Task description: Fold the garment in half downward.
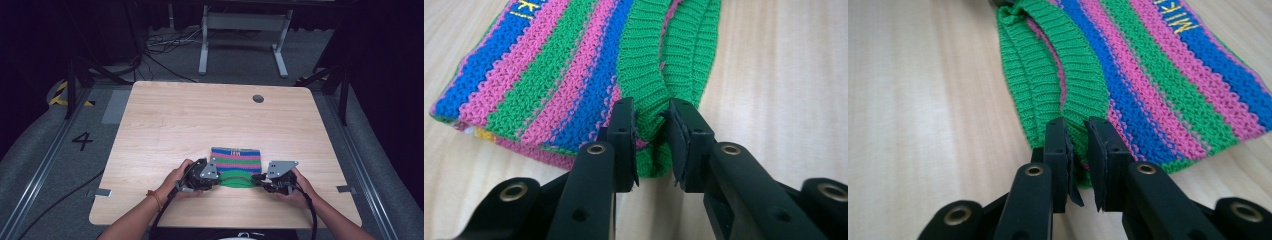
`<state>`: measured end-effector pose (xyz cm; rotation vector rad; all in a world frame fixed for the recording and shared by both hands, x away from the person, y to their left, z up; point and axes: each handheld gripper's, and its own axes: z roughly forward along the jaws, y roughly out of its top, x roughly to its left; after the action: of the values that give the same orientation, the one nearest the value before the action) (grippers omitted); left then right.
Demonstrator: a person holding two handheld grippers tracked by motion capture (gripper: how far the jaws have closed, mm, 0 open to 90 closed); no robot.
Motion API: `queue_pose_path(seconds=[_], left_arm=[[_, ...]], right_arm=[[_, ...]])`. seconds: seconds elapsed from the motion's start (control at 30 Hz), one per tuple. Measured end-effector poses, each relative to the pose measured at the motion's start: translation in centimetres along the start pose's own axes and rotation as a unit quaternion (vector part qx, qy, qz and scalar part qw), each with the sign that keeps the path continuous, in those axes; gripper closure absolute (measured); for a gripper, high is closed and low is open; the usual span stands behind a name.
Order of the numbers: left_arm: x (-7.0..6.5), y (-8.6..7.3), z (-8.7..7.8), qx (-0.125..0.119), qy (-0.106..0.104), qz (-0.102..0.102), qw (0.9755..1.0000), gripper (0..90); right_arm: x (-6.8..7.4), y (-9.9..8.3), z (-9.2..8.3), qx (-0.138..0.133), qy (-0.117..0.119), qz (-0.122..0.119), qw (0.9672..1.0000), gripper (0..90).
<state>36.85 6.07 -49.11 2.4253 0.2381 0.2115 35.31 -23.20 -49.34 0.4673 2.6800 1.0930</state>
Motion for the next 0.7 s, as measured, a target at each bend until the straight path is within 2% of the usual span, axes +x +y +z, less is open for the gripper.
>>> queue_pose_path(seconds=[0.13, 0.37, 0.47, 0.6, 0.63, 0.7], left_arm=[[0.6, 0.3, 0.2, 0.003, -0.001, -0.014, 0.9999, 71.3], [0.3, 0.7, -0.4, 0.02, -0.001, -0.009, 0.9998, 60.9], [0.3, 0.6, -1.3, 0.024, 0.005, -0.012, 0.9996, 56.8], [0.4, 0.1, -2.9, 0.033, 0.028, -0.015, 0.9989, 51.6], [0.4, -0.3, -3.8, 0.036, 0.037, -0.012, 0.9986, 48.9], [0.5, -0.5, -4.2, 0.036, 0.039, -0.014, 0.9985, 47.8]], right_arm=[[-0.6, 0.1, 0.1, 0.004, -0.005, 0.012, 0.9999, 79.3], [-0.4, 0.4, -0.3, 0.01, -0.007, 0.002, 0.9999, 74.0], [-0.4, 0.7, -1.3, 0.005, -0.011, -0.002, 0.9999, 73.9], [-0.4, 0.8, -2.9, -0.001, -0.02, 0.0, 0.9998, 70.6], [-0.3, 0.8, -3.6, -0.003, -0.023, -0.001, 0.9997, 68.2], [-0.3, 0.8, -3.9, -0.002, -0.024, 0.0, 0.9997, 66.9]])
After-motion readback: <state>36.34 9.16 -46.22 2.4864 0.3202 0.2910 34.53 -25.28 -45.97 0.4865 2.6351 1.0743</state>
